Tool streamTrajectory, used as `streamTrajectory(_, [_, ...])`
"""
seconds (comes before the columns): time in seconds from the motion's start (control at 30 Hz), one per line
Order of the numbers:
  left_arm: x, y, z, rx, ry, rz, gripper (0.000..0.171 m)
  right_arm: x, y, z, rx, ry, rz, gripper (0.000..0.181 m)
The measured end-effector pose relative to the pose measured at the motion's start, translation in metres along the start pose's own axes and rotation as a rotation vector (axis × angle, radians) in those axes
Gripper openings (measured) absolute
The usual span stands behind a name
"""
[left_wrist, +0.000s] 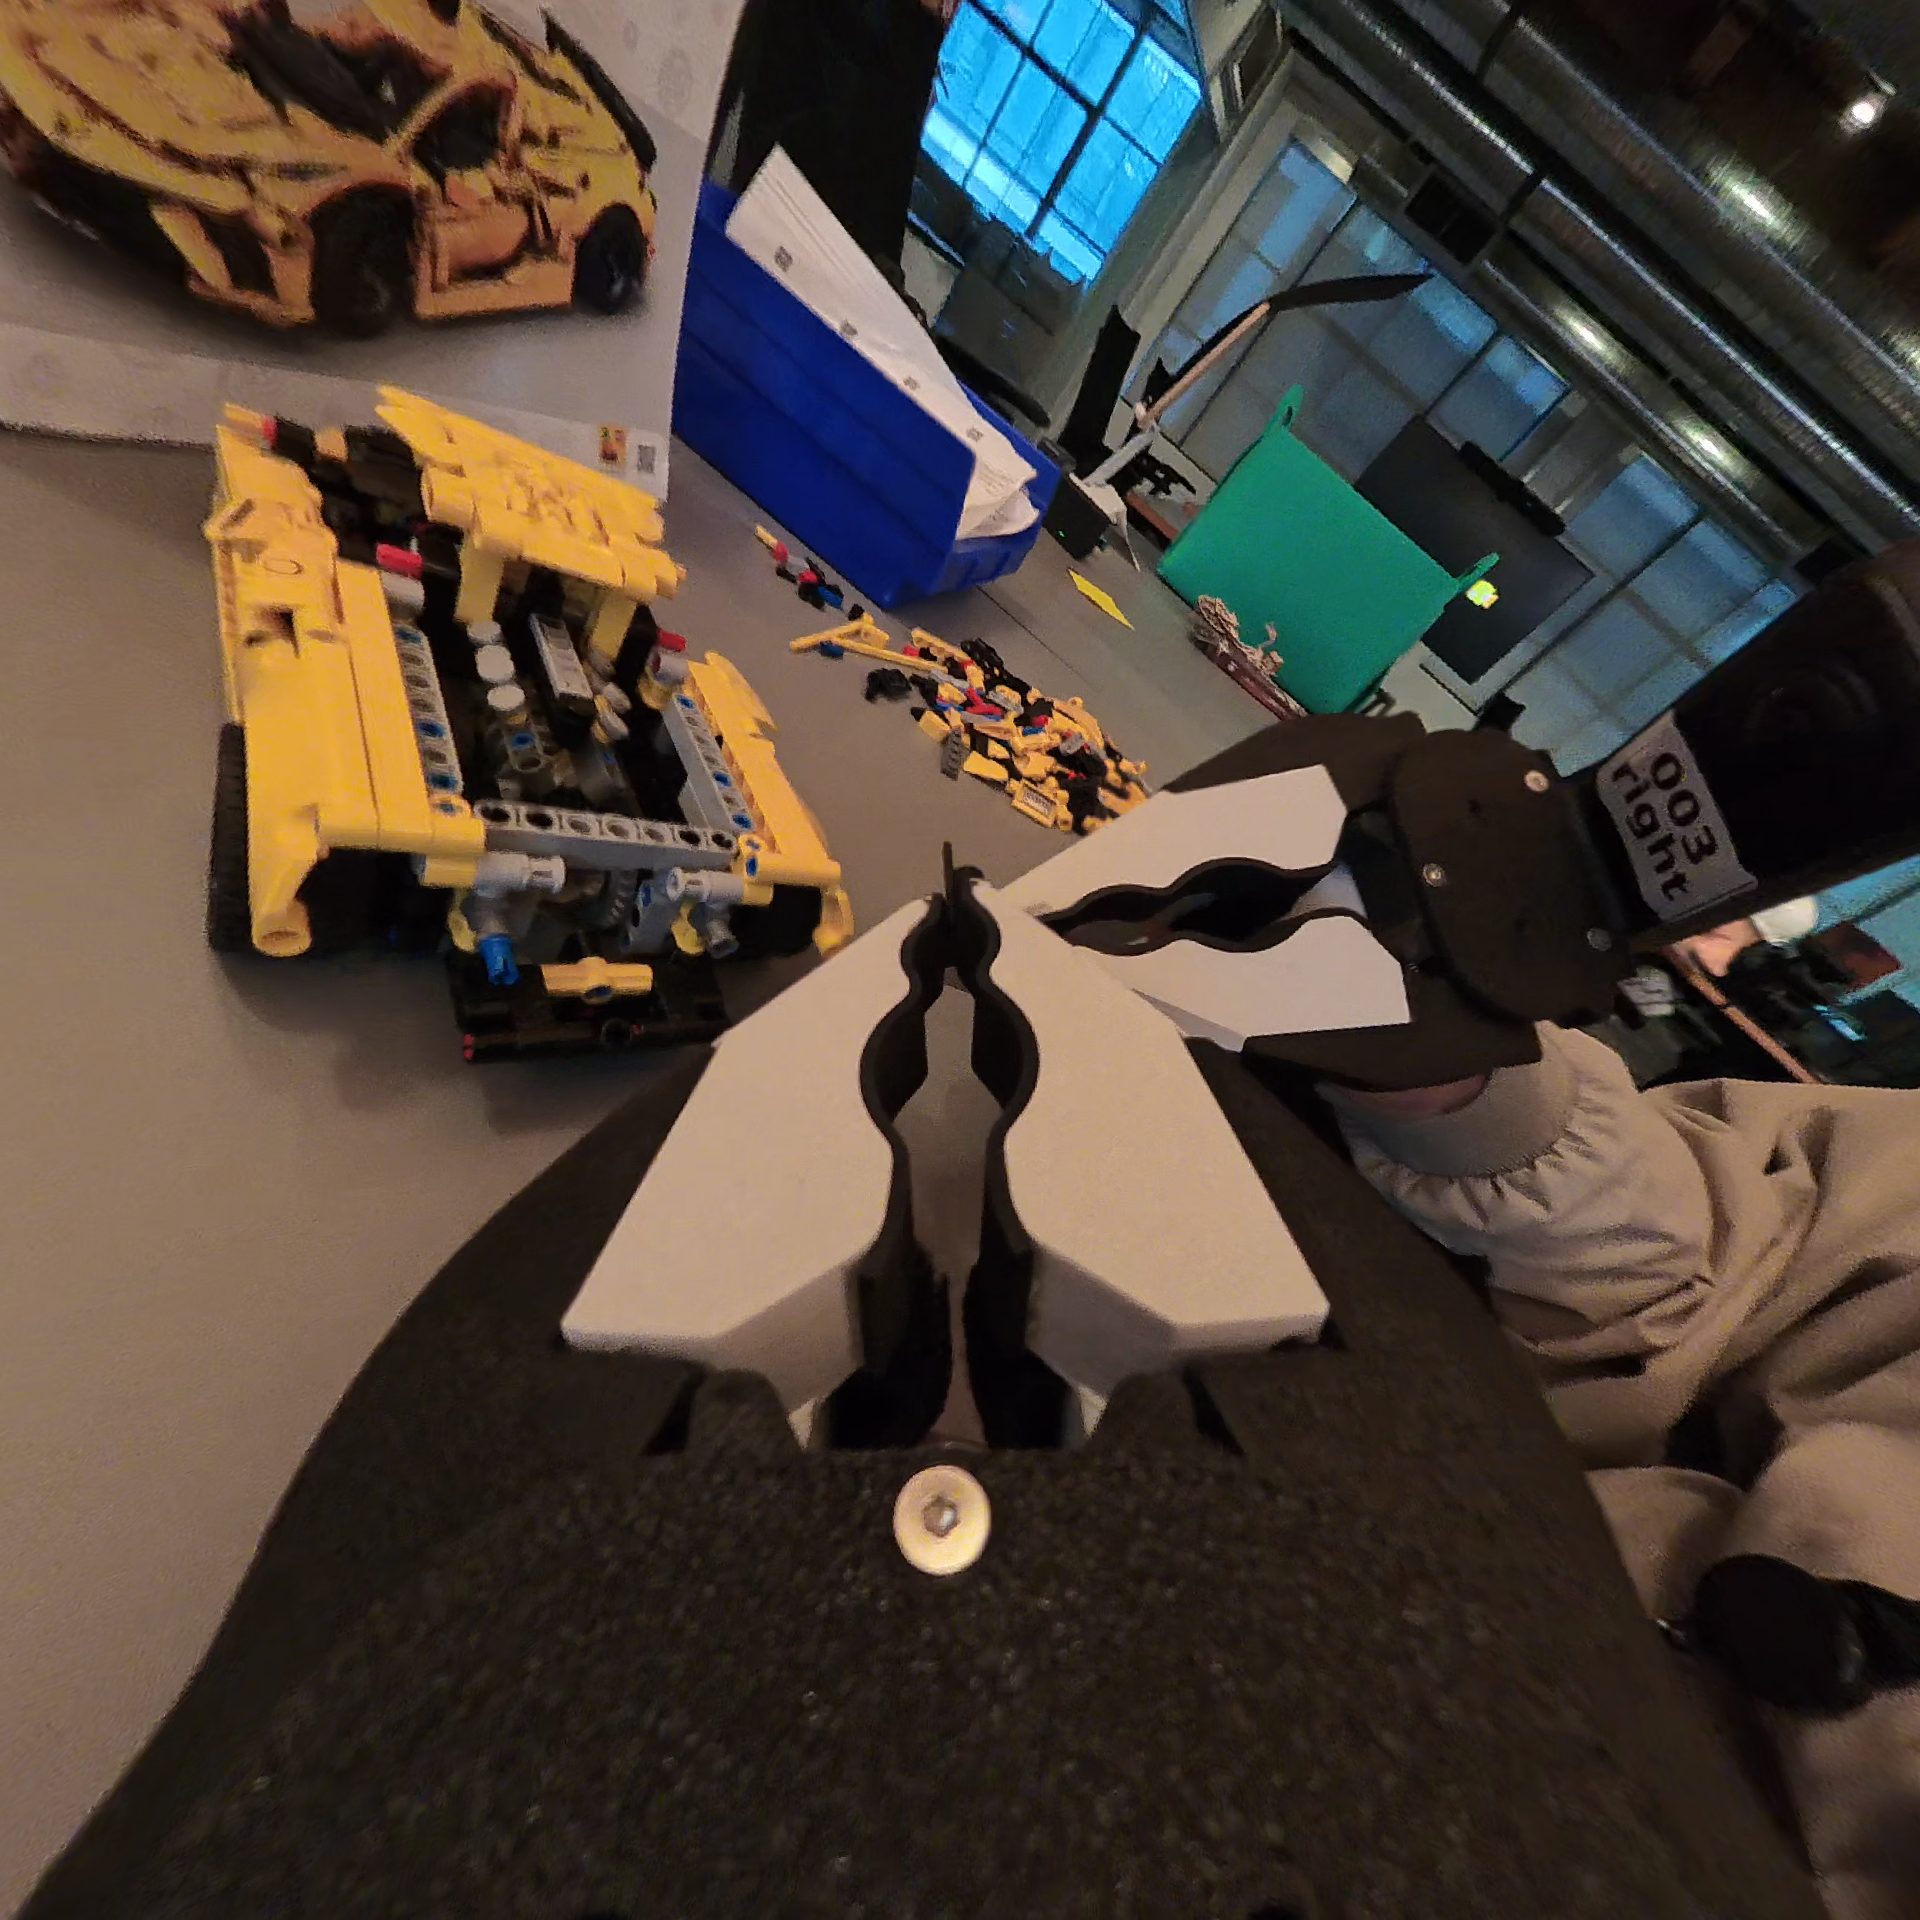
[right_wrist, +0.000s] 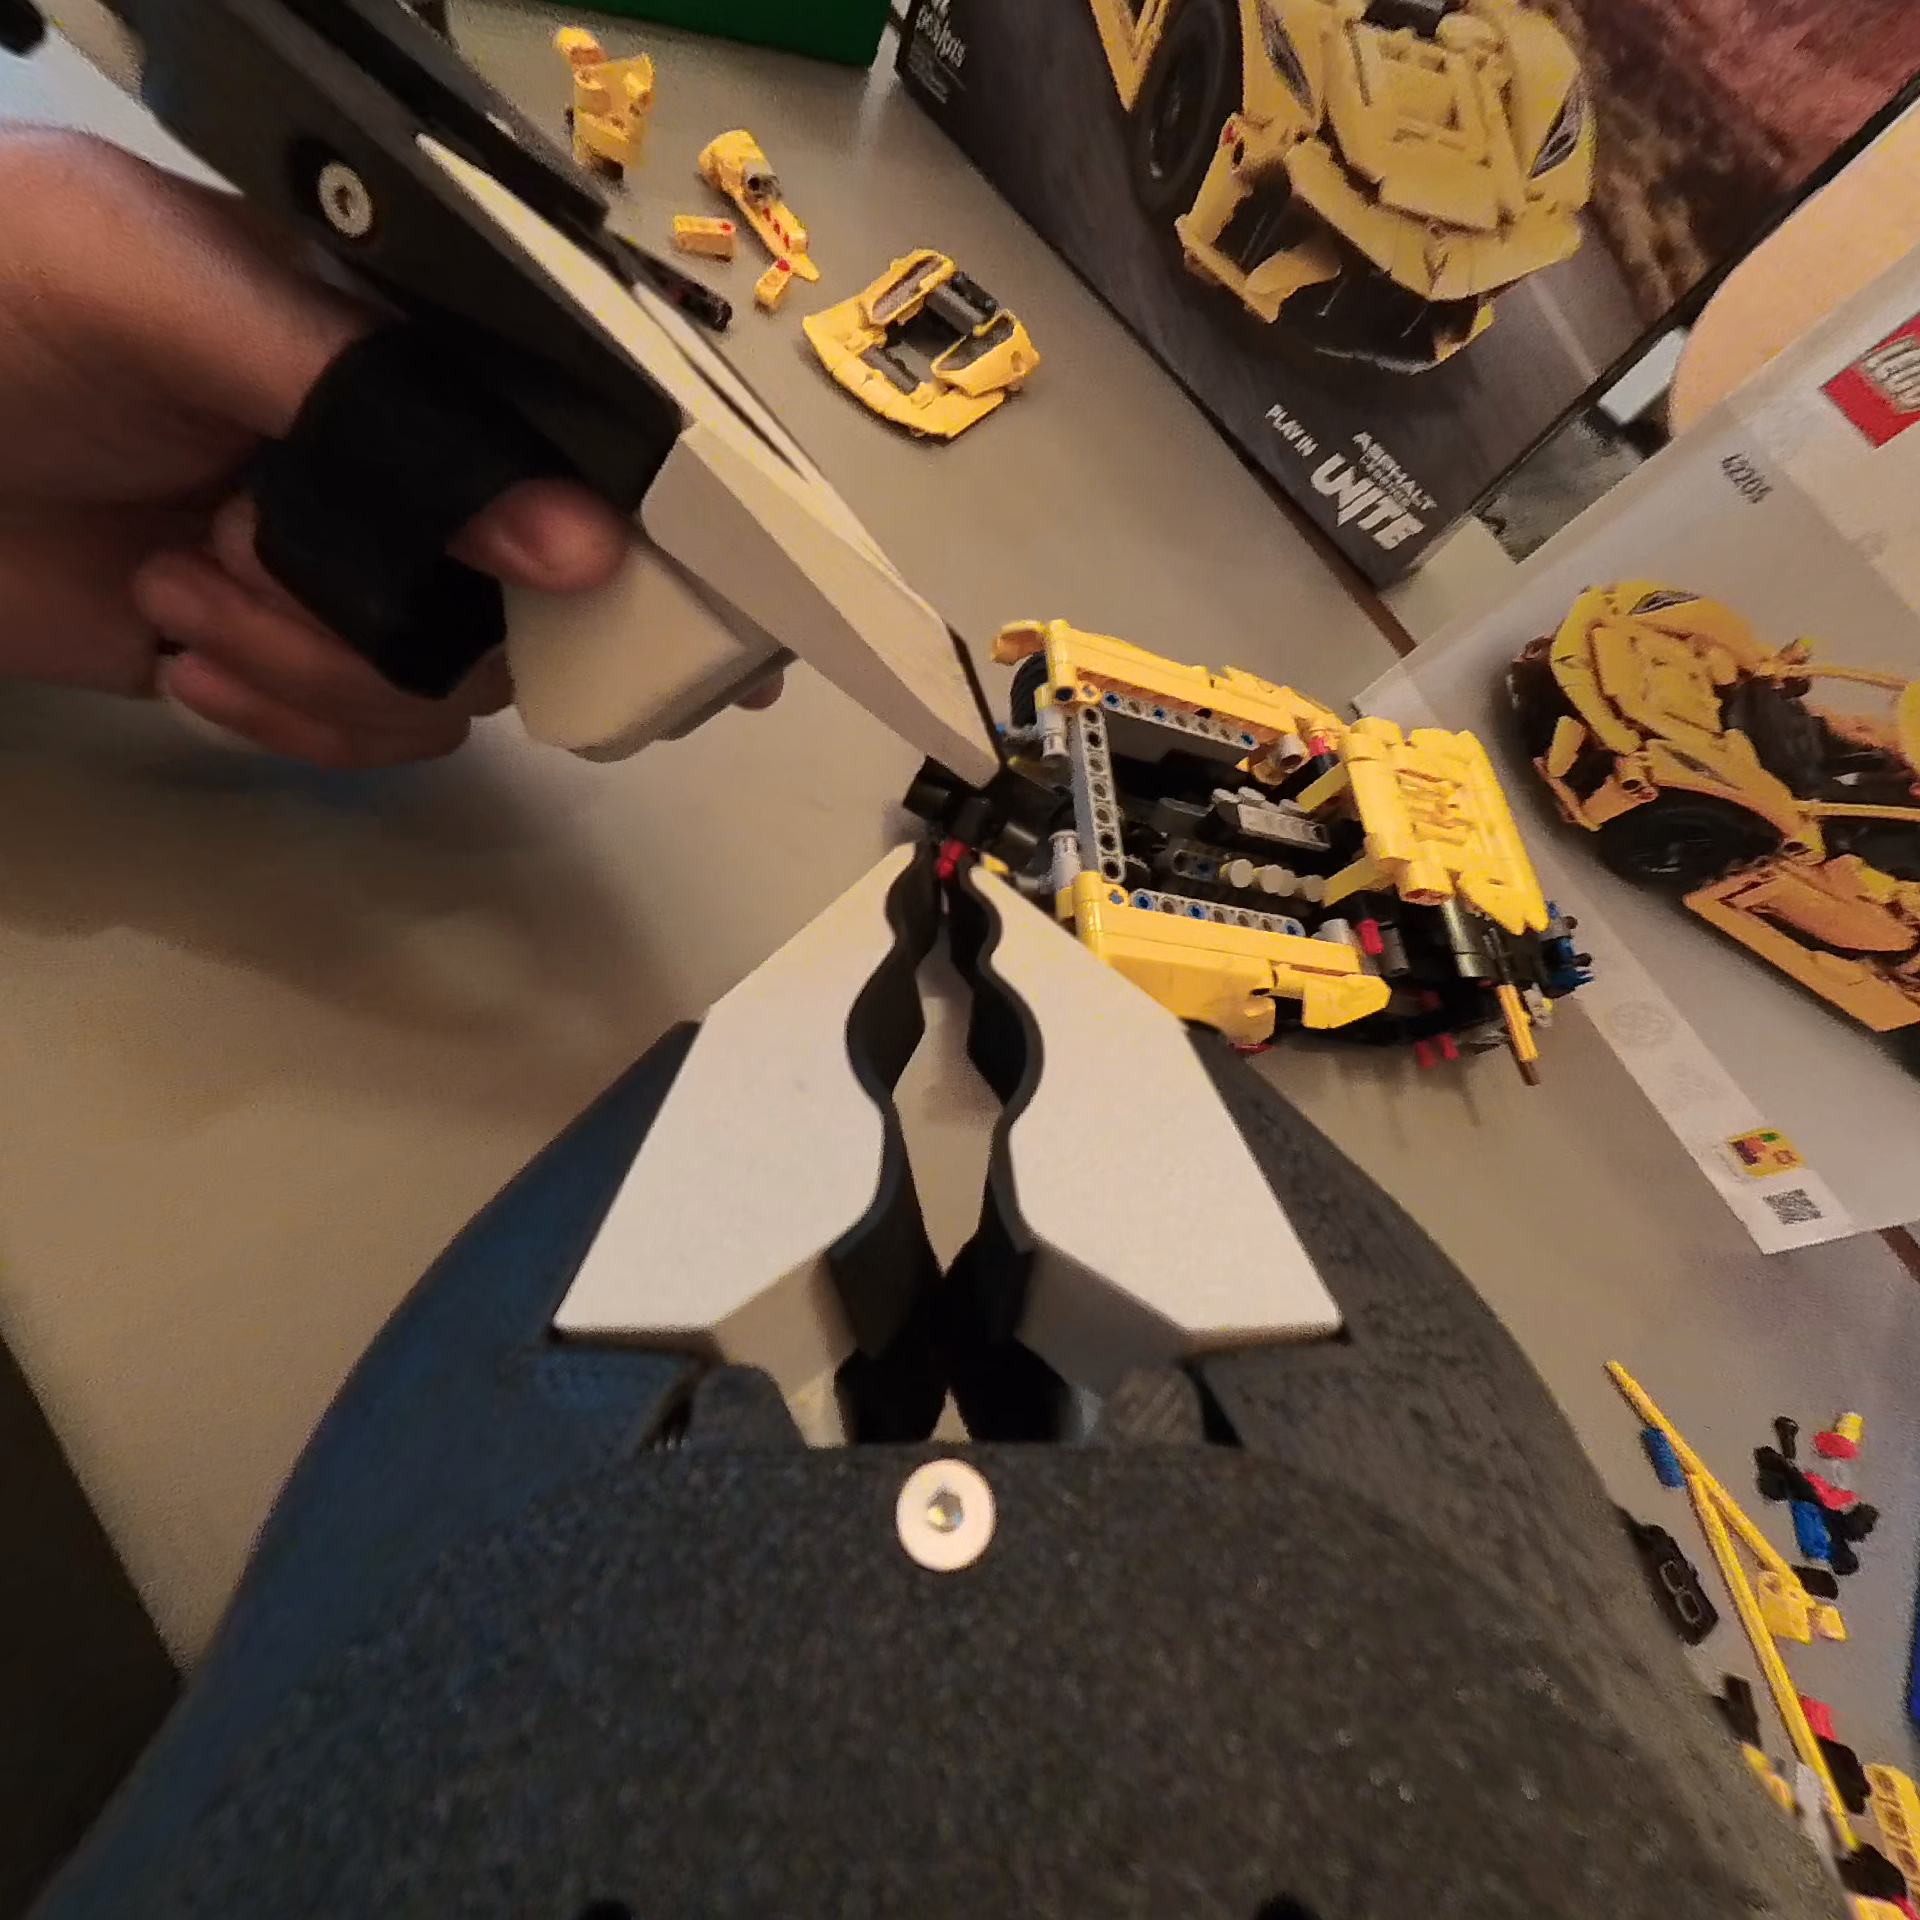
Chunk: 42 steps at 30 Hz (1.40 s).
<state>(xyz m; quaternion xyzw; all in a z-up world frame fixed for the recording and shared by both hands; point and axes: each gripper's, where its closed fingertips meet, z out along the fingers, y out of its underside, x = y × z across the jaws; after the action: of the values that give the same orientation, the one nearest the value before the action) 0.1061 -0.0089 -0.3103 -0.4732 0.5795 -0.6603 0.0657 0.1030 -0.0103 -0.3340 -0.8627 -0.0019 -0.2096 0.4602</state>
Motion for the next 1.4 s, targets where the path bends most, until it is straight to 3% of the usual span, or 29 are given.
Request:
streamTrajectory(0.13, [-0.003,0.003,0.005,-0.033,-0.084,0.140,0.000,-0.005,0.007,0.004,-0.030,-0.074,0.155,0.001])
streamTrajectory(0.27, [0.000,-0.001,0.007,-0.042,-0.195,0.401,0.000,-0.006,0.004,0.005,-0.011,-0.158,0.351,0.001])
streamTrajectory(0.37, [0.001,-0.001,0.008,-0.041,-0.235,0.501,0.000,-0.005,0.002,0.000,-0.004,-0.152,0.366,0.000])
streamTrajectory(0.4, [0.000,-0.010,0.005,0.001,-0.262,0.513,0.000,-0.012,0.001,0.001,-0.021,-0.213,0.384,0.000])
streamTrajectory(0.47, [-0.005,-0.065,-0.023,0.226,-0.406,0.578,0.000,-0.058,0.047,0.015,-0.269,-0.367,0.341,0.004])
streamTrajectory(0.5, [-0.007,-0.083,-0.035,0.295,-0.424,0.558,0.000,-0.049,0.025,0.009,-0.159,-0.307,0.307,0.000])
streamTrajectory(0.53, [-0.009,-0.086,-0.040,0.312,-0.411,0.526,0.000,-0.023,0.004,0.003,-0.032,-0.204,0.330,0.000])
streamTrajectory(0.57, [-0.013,-0.079,-0.039,0.299,-0.377,0.475,0.000,-0.007,-0.003,0.000,0.031,-0.201,0.430,0.000])
streamTrajectory(0.67, [-0.011,-0.072,-0.039,0.301,-0.247,0.354,0.000,-0.018,0.000,0.006,0.028,-0.258,0.450,0.000])
streamTrajectory(0.77, [-0.011,-0.054,-0.025,0.226,-0.112,0.194,0.000,-0.007,-0.019,-0.001,0.162,-0.272,0.502,0.000])
streamTrajectory(0.87, [0.015,-0.060,-0.027,0.312,0.064,0.131,0.000,0.007,-0.052,-0.032,0.453,-0.504,0.784,0.000])
streamTrajectory(0.97, [0.031,-0.067,-0.031,0.386,0.153,0.095,0.000,0.019,-0.074,-0.062,0.674,-0.726,1.031,0.023])
streamTrajectory(1.07, [0.046,-0.065,-0.030,0.377,0.194,0.156,0.000,0.009,-0.078,-0.060,0.663,-0.840,1.099,0.018])
streamTrajectory(1.17, [0.057,-0.062,-0.029,0.366,0.229,0.195,0.000,0.004,-0.077,-0.057,0.625,-0.851,1.073,0.020])
streamTrajectory(1.3, [0.064,-0.053,-0.025,0.325,0.241,0.242,0.000,-0.004,-0.082,-0.062,0.634,-0.944,1.082,0.009])
streamTrajectory(1.4, [0.067,-0.050,-0.023,0.310,0.227,0.299,0.000,-0.006,-0.081,-0.061,0.620,-0.933,1.064,0.002])
